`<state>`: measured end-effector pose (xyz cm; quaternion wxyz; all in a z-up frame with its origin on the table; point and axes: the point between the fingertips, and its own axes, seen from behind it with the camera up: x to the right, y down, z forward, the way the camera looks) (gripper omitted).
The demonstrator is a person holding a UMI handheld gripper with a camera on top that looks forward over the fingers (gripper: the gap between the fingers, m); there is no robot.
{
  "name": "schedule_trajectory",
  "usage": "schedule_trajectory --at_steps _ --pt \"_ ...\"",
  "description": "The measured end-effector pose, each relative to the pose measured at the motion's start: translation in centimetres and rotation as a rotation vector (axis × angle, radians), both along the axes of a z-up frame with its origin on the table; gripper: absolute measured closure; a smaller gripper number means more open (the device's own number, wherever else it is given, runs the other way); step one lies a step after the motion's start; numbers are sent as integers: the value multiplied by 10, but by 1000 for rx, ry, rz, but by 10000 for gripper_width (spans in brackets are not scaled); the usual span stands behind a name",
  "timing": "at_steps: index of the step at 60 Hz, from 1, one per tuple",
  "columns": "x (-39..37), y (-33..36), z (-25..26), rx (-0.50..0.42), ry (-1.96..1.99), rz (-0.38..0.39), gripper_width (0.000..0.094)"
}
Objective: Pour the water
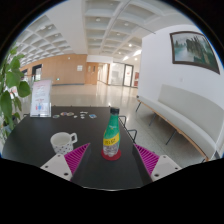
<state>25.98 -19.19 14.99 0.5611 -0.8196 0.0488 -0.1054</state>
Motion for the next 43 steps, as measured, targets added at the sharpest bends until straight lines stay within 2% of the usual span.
schedule_trajectory --at_steps 22,43 --pt "-35 -139 43 19 -28 10 76" --pt "-42 -172 55 65 -2 4 79"
